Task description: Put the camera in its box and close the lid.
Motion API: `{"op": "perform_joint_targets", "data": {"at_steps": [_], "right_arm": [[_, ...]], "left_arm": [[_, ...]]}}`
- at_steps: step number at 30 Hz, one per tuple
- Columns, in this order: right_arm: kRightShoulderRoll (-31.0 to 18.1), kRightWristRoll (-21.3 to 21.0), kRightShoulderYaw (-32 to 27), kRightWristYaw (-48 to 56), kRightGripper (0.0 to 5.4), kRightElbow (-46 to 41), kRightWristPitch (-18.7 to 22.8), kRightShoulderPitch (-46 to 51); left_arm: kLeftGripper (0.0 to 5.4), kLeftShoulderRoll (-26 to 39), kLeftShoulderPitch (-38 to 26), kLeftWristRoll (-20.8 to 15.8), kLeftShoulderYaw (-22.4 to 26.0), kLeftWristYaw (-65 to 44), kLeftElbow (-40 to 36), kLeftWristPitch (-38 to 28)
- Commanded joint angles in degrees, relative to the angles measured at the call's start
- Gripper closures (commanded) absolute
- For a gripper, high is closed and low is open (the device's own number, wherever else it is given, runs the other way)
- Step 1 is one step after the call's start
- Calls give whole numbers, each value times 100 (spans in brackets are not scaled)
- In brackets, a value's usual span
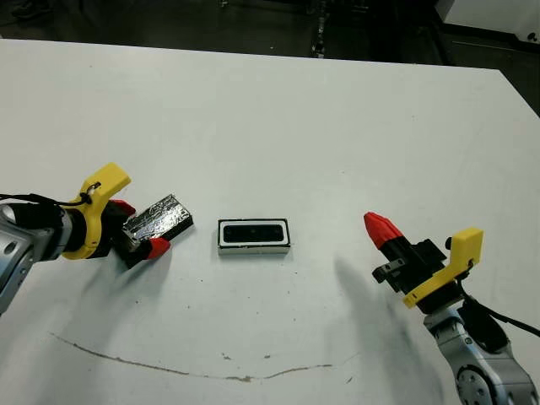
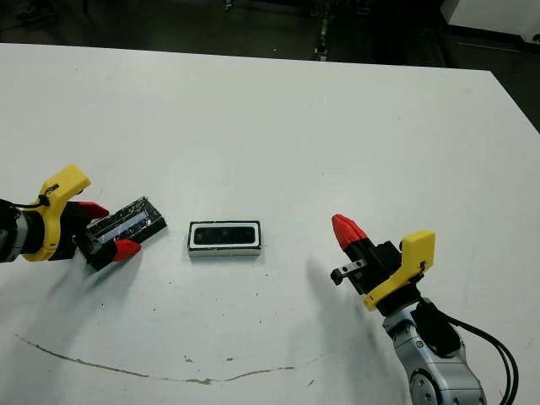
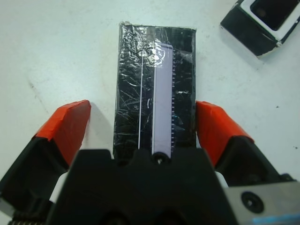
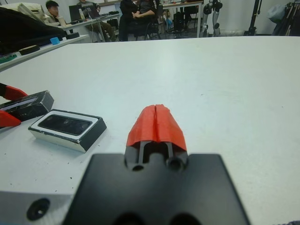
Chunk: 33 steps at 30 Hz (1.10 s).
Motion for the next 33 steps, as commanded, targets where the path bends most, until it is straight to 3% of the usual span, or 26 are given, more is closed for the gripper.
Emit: {"op": "perform_joint_targets", "data": {"at_steps": [1,14,24,33], "right_arm": [[-37,18,-29,-41,540,-9,71,67],[-48,-29,-19,-13,540,13,5,77],[-34,-16,-9,-23,540,16,30,73],[-13,-33,21,-30,540,31,16,65]], "left_arm": [[36,73,180,63,-130,-81,66,-70],[223,-186,384,-84,129,125,47,-119],[224,-169,439,-107,142,94,-50,-264],[224,-394,130,-210,679,332,-340,-742]]}}
